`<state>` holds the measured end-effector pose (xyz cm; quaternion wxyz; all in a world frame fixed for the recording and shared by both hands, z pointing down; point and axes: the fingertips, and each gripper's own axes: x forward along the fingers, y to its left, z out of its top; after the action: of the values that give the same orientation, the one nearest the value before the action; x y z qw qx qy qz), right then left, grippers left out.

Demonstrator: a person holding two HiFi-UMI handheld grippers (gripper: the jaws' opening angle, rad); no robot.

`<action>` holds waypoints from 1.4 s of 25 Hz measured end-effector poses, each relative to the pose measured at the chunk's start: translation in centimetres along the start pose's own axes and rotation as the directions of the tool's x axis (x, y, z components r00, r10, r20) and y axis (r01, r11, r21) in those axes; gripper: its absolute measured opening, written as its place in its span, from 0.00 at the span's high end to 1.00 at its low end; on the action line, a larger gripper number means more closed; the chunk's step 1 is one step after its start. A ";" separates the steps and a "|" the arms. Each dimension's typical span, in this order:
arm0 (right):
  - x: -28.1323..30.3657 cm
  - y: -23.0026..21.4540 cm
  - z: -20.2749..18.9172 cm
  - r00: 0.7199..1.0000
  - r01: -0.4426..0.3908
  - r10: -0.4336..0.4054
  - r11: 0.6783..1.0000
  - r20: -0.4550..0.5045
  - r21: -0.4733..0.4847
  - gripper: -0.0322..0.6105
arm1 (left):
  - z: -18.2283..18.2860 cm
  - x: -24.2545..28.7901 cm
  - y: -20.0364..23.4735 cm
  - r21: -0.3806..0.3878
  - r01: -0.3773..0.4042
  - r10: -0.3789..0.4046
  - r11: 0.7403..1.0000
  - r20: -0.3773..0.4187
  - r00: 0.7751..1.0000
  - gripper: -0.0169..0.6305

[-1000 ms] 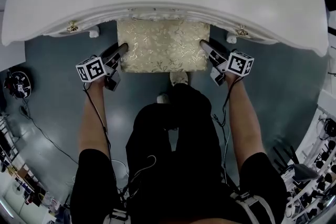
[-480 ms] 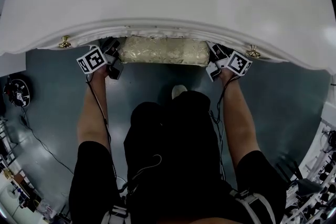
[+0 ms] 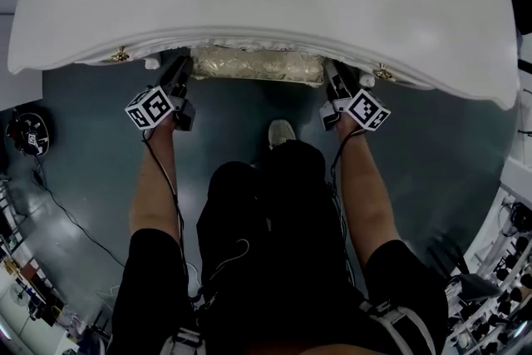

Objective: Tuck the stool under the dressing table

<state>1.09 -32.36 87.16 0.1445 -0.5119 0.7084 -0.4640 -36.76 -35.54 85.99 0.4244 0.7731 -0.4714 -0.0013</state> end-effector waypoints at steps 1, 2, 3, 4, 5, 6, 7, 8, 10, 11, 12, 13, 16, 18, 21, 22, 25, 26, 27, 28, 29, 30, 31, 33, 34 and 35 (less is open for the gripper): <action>-1.5 1.1 0.0 0.999 0.034 -0.035 0.999 -0.013 -0.023 0.72 | 0.0 -1.8 -1.2 0.018 -0.019 0.019 1.000 0.000 1.000 0.85; -3.0 2.6 0.1 0.998 0.064 -0.065 0.996 -0.026 -0.056 0.81 | 0.2 -3.8 -2.6 0.037 -0.041 0.040 0.998 0.010 0.999 0.90; -4.5 4.6 0.2 0.995 0.083 -0.087 0.992 -0.040 -0.097 0.91 | 0.3 -5.8 -4.4 0.061 -0.057 0.056 0.997 0.020 0.998 0.93; -5.9 7.0 0.3 0.994 0.088 -0.097 0.986 -0.057 -0.142 0.93 | 0.4 -7.8 -6.5 0.092 -0.068 0.066 0.993 0.023 0.998 0.94; -7.2 9.7 0.3 0.993 0.081 -0.096 0.979 -0.074 -0.186 0.93 | 0.5 -9.6 -8.8 0.131 -0.076 0.074 0.988 0.020 0.997 0.94; -8.4 12.6 0.4 0.992 0.066 -0.089 0.971 -0.090 -0.230 0.93 | 0.6 -11.3 -11.2 0.175 -0.085 0.084 0.981 0.015 0.996 0.95; -9.6 15.6 0.6 0.991 0.050 -0.080 0.960 -0.103 -0.274 0.93 | 1.0 -13.0 -13.8 0.223 -0.094 0.094 0.970 0.011 0.996 0.95; -10.7 18.7 1.0 0.991 0.036 -0.075 0.947 -0.109 -0.318 0.93 | 1.6 -14.5 -16.6 0.266 -0.098 0.098 0.959 0.013 0.995 0.95; -13.4 24.7 2.3 0.992 0.026 -0.074 0.912 -0.101 -0.410 0.93 | 3.8 -17.7 -22.7 0.298 -0.082 0.073 0.951 0.044 0.996 0.95; -14.9 27.8 3.3 0.994 0.027 -0.073 0.889 -0.085 -0.456 0.93 | 5.3 -19.3 -25.9 0.290 -0.065 0.045 0.955 0.074 0.996 0.95; -16.4 30.8 4.5 0.996 0.029 -0.068 0.867 -0.061 -0.498 0.93 | 7.1 -21.0 -29.0 0.283 -0.051 0.020 0.958 0.111 0.994 0.95; -17.9 33.8 5.8 0.998 0.032 -0.058 0.845 -0.031 -0.534 0.93 | 9.1 -22.6 -31.9 0.289 -0.046 0.002 0.956 0.149 0.989 0.95; -22.1 42.2 10.3 0.997 0.056 -0.016 0.786 0.070 -0.616 0.93 | 14.9 -27.5 -39.1 0.338 -0.075 -0.008 0.938 0.237 0.972 0.95; -25.1 47.3 13.3 0.991 0.081 0.010 0.750 0.133 -0.657 0.93 | 18.1 -30.5 -43.2 0.383 -0.106 0.002 0.918 0.262 0.965 0.95; -28.7 54.7 19.1 0.967 0.123 0.072 0.707 0.245 -0.696 0.93 | 23.0 -33.6 -49.7 0.504 -0.150 0.002 0.851 0.281 0.960 0.95; -30.0 56.9 21.0 0.955 0.137 0.094 0.699 0.280 -0.702 0.93 | 24.2 -34.4 -52.0 0.549 -0.159 -0.003 0.820 0.282 0.959 0.95; -33.8 62.6 25.8 0.919 0.154 0.164 0.687 0.358 -0.710 0.93 | 27.0 -36.6 -58.5 0.631 -0.164 -0.041 0.759 0.296 0.954 0.95; -34.8 64.2 27.1 0.908 0.154 0.187 0.685 0.376 -0.712 0.93 | 27.7 -37.2 -60.4 0.648 -0.166 -0.057 0.743 0.308 0.950 0.95; -35.6 65.5 28.1 0.897 0.155 0.205 0.683 0.391 -0.714 0.93 | 28.4 -37.9 -62.0 0.666 -0.174 -0.067 0.726 0.320 0.945 0.95; -36.3 66.5 28.9 0.889 0.157 0.218 0.681 0.403 -0.715 0.93 | 28.9 -38.4 -63.3 0.684 -0.189 -0.071 0.704 0.333 0.940 0.95; -36.8 67.2 29.5 0.884 0.160 0.225 0.678 0.411 -0.717 0.93 | 29.3 -38.8 -64.3 0.703 -0.206 -0.070 0.681 0.342 0.937 0.95; -37.1 67.7 29.9 0.881 0.162 0.228 0.676 0.414 -0.719 0.93 | 29.5 -39.1 -65.1 0.718 -0.219 -0.069 0.661 0.348 0.935 0.95; -37.4 67.9 30.1 0.882 0.162 0.228 0.674 0.412 -0.720 0.93 | 29.6 -39.4 -65.7 0.726 -0.224 -0.069 0.651 0.350 0.934 0.95; -37.6 68.3 30.2 0.887 0.155 0.228 0.672 0.401 -0.724 0.93 | 29.8 -39.9 -66.6 0.718 -0.210 -0.083 0.664 0.350 0.933 0.95; -37.7 68.5 30.1 0.889 0.150 0.230 0.669 0.395 -0.728 0.93 | 29.9 -40.1 -66.9 0.711 -0.203 -0.090 0.673 0.351 0.932 0.95; -37.6 68.6 30.0 0.892 0.147 0.231 0.664 0.389 -0.733 0.93 | 30.0 -40.2 -67.2 0.709 -0.203 -0.092 0.675 0.354 0.931 0.95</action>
<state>-2.75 -12.17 5.95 0.0930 -0.6013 0.7936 0.0020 -22.28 -12.73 6.62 -0.0167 0.8488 -0.5251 0.0597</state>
